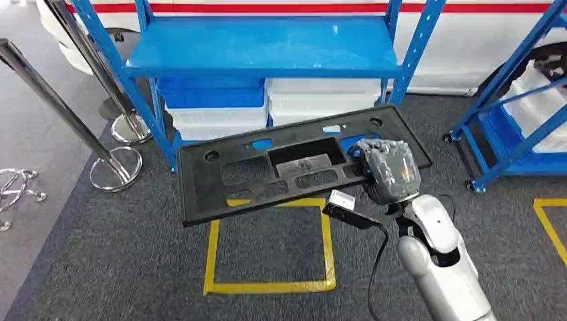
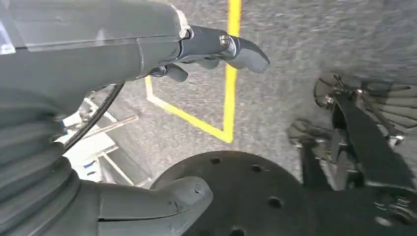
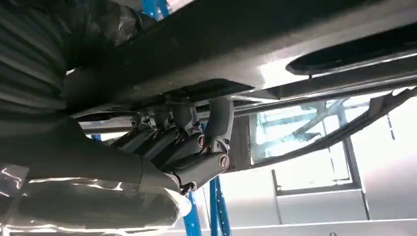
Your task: Take the parts from the cabinet and place them on the table.
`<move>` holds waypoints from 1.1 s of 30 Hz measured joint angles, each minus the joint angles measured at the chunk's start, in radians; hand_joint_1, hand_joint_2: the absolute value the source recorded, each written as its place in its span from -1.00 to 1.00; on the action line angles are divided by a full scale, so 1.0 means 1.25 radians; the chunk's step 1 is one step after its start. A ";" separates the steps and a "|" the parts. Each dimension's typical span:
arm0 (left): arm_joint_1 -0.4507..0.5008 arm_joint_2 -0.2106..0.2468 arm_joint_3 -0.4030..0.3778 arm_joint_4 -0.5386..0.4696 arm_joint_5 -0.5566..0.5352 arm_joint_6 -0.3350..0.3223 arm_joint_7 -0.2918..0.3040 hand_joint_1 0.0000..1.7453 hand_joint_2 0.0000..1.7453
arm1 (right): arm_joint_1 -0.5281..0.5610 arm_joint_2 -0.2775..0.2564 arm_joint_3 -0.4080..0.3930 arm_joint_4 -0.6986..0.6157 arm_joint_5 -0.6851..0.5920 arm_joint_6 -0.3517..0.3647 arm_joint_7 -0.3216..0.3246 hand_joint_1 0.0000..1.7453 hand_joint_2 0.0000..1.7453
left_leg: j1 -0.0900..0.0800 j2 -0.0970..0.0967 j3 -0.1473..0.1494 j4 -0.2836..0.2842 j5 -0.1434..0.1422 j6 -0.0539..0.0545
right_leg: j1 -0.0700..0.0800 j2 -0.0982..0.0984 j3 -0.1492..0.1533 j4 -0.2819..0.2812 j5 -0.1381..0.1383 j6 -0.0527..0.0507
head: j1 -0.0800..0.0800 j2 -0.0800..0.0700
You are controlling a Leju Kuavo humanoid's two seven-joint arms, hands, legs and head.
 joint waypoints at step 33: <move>0.001 -0.016 0.042 -0.038 0.018 -0.045 -0.010 -1.00 1.00 | -0.018 0.000 -0.002 0.019 -0.024 0.016 0.006 1.00 1.00 | 0.011 -0.009 -0.020 0.091 -0.004 -0.017 | -0.004 -0.026 0.023 -0.001 -0.021 0.004 | -0.001 0.000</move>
